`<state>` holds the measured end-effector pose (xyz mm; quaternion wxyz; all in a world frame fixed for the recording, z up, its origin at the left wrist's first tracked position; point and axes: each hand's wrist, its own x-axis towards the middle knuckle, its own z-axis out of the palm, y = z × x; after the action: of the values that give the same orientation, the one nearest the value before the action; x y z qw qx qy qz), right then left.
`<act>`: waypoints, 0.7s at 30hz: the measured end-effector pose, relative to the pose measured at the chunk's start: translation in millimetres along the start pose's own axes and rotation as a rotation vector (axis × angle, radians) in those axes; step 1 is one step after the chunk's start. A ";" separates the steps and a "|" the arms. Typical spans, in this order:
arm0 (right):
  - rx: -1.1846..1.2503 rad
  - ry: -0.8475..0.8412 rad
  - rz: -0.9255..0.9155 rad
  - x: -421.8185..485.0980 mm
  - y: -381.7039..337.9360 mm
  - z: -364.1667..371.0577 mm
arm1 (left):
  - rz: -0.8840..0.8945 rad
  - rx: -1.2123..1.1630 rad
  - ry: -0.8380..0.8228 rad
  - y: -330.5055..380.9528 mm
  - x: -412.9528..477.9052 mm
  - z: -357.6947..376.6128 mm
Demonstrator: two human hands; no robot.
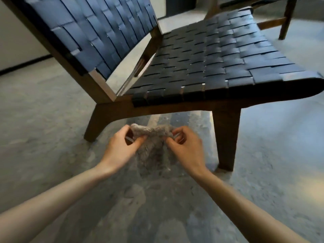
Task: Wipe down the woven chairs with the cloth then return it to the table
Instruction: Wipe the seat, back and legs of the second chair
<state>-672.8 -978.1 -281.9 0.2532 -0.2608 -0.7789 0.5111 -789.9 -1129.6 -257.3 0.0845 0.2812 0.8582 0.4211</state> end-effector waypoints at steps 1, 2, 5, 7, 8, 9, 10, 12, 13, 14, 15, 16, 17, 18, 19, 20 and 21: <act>0.035 -0.012 0.038 4.2 -12.3 14.6 | 0.005 0.016 0.052 -5.8 1.5 -14.4; 0.071 -0.035 0.094 8.8 -24.7 29.8 | 0.010 0.031 0.107 -11.3 3.3 -29.0; 0.194 -0.163 0.318 22.9 -60.2 73.8 | 0.024 0.054 0.214 -29.1 14.7 -69.0; 0.249 -0.211 0.468 32.1 -81.7 98.6 | 0.030 0.020 0.221 -41.8 29.9 -92.2; 0.274 -0.212 0.532 36.4 -91.3 110.0 | 0.032 0.004 0.220 -48.3 38.8 -101.7; 0.304 -0.198 0.585 40.7 -100.4 121.6 | 0.034 -0.001 0.221 -54.5 48.4 -109.8; 0.331 -0.164 0.629 44.5 -108.6 133.4 | 0.037 0.003 0.222 -60.0 57.3 -116.3; 0.377 -0.036 0.684 49.9 -121.7 158.5 | 0.049 0.019 0.221 -67.7 74.8 -124.8; 0.393 0.039 0.695 50.2 -125.6 168.8 | 0.050 0.022 0.227 -68.7 82.1 -125.7; 0.377 0.108 0.694 49.6 -129.6 179.9 | 0.052 0.023 0.231 -69.4 88.9 -127.0; 0.333 0.169 0.687 48.7 -132.1 190.9 | 0.053 0.024 0.225 -70.7 94.6 -127.9; 0.289 0.225 0.680 47.0 -135.0 200.1 | 0.053 0.024 0.216 -72.1 99.3 -128.0; 0.272 0.288 0.680 46.0 -136.4 208.3 | 0.050 0.018 0.204 -74.1 103.5 -127.8; 0.275 0.345 0.697 44.6 -138.0 215.3 | 0.041 0.001 0.188 -76.2 106.4 -127.4; 0.303 0.403 0.712 43.6 -138.1 222.3 | 0.032 -0.027 0.178 -78.8 108.2 -126.6; 0.337 0.459 0.715 43.9 -138.4 229.1 | 0.026 -0.059 0.181 -81.7 109.1 -125.9; 0.387 0.517 0.711 44.4 -138.2 235.3 | 0.022 -0.091 0.194 -84.4 109.2 -124.5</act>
<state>-881.4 -1152.0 -230.1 0.2921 -0.5777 -0.4434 0.6199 -962.5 -1194.3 -233.7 0.0092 0.2446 0.8390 0.4860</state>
